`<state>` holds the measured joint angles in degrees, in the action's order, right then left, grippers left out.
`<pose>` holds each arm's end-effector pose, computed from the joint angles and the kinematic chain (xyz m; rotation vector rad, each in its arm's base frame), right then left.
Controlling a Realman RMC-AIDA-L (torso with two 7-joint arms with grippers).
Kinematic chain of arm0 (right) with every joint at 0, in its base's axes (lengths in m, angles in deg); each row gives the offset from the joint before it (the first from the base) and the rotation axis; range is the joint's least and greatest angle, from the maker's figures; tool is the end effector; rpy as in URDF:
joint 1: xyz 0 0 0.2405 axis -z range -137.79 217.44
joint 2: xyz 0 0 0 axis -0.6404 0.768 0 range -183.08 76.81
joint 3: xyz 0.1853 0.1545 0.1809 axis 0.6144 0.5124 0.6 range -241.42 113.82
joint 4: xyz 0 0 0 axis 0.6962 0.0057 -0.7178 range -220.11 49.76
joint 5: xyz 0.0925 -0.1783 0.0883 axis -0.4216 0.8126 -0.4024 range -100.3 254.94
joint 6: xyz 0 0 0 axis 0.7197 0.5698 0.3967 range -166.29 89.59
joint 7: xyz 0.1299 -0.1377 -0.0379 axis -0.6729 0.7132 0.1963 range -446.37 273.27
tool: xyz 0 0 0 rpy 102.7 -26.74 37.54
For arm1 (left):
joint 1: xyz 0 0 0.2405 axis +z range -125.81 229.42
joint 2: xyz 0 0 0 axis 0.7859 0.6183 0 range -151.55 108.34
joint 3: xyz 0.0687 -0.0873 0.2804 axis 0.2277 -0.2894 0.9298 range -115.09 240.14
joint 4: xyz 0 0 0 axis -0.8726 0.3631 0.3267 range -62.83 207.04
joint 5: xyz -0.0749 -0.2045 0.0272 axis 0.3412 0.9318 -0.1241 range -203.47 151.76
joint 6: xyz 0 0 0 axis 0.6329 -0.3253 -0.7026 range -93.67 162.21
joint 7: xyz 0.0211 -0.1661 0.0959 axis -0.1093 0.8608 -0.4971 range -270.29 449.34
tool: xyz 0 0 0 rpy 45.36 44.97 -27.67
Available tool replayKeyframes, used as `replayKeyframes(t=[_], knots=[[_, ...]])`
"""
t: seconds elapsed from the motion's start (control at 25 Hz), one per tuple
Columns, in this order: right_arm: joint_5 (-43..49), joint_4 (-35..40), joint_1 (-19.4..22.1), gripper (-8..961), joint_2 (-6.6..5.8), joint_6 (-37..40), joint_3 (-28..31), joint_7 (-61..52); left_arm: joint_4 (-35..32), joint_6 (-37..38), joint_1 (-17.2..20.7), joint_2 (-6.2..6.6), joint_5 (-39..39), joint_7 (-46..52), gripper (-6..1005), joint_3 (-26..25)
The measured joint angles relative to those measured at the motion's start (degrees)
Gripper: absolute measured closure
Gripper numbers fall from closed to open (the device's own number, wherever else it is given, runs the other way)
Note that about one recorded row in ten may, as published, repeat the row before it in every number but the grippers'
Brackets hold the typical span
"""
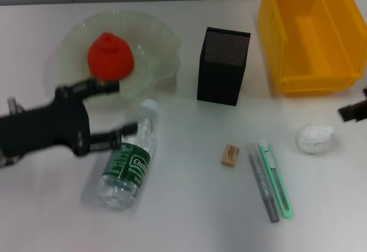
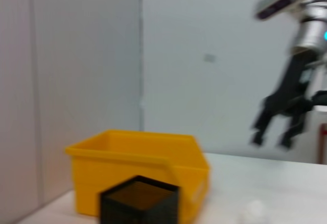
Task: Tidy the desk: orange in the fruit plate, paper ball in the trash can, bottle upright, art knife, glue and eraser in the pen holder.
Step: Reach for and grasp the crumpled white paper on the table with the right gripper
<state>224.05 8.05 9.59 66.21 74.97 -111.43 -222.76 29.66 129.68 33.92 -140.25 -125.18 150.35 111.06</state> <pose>0.2560 0.3543 0.0503 -2.5222 1.1202 -0.2347 -0.2982 0.3170 -0.0444 -2.6579 -0.2278 -0.8226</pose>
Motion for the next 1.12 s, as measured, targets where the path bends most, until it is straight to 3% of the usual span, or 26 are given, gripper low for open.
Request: replayKeyframes(t=[0.32, 0.68, 0.88, 0.92, 1.12], knots=[[7.95, -17.16, -1.61, 122, -0.01, -18.39, -19.28, -6.94, 3.1, 0.8, 1.82, 0.0, -0.26, -0.6, 143, 0.68], [8.3, -28.65, -5.7, 137, 0.05, -25.89, -22.84, -7.56, 3.12, 0.94, 1.41, -0.01, -0.37, -0.3, 146, 0.86], [7.46, -19.9, -4.23, 234, 0.04, -22.05, -20.47, -7.86, 2.74, 1.29, 1.29, 0.12, -0.37, 1.68, 147, 1.19], [6.34, -13.78, -3.18, 258, -0.05, -19.76, -17.1, -8.08, 2.53, 1.35, 1.1, 0.19, -0.36, 2.98, 148, 1.36], [5.16, -3.81, -1.94, 392, -0.18, -19.25, -8.61, -7.97, 2.48, 1.76, 0.52, 0.23, -0.34, 3.71, 149, 1.47]])
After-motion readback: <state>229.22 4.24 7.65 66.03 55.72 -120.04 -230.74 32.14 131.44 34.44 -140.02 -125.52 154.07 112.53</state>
